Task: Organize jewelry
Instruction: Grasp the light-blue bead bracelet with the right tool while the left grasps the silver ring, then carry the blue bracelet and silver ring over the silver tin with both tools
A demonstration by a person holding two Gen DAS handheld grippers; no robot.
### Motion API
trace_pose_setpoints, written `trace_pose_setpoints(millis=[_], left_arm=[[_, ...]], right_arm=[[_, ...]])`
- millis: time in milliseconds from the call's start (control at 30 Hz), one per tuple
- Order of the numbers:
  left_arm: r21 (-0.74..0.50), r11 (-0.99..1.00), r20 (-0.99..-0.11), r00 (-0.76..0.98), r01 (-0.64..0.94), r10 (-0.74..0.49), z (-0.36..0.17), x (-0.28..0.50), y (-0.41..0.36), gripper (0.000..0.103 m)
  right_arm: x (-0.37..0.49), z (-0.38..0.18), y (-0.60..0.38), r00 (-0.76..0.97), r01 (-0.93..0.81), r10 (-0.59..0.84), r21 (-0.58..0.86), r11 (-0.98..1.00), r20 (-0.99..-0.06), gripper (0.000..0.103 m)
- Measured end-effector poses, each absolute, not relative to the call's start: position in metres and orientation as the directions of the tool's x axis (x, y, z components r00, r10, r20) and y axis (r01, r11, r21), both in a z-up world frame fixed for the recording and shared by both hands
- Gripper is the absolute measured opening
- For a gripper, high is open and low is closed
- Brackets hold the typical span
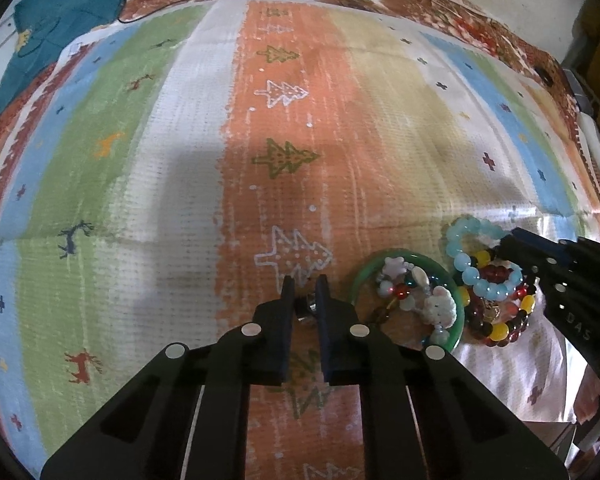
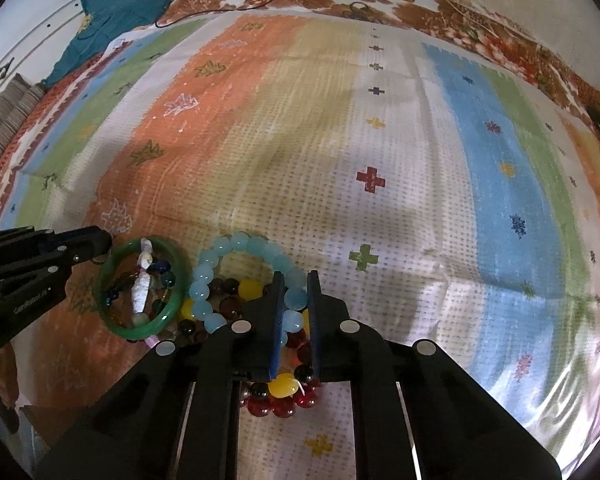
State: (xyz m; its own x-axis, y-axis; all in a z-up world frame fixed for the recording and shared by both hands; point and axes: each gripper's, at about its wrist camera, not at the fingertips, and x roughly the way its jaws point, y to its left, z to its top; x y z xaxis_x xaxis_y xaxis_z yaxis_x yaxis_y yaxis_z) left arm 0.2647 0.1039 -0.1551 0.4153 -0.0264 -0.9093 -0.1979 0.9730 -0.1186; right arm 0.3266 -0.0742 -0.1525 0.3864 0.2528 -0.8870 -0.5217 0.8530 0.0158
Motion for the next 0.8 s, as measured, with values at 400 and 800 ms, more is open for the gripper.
trace_pose_setpoints(millis=[400, 800], left_arm=[[-0.115, 0.97, -0.9, 0.436, -0.214, -0.011, -0.127, 0.249, 0.101, 0.009], [-0.085, 0.979, -0.888, 0.46, -0.185, 0.01, -0.099, 0.227, 0.086, 0.009]], right_arm=[[0.301, -0.111, -0.08, 0.436, -0.539, 0.292, 0.013, 0.842, -0.851, 0.012], [0.276, -0.083, -0.094, 0.482, -0.522, 0.305, 0.01, 0.853, -0.821, 0.012]])
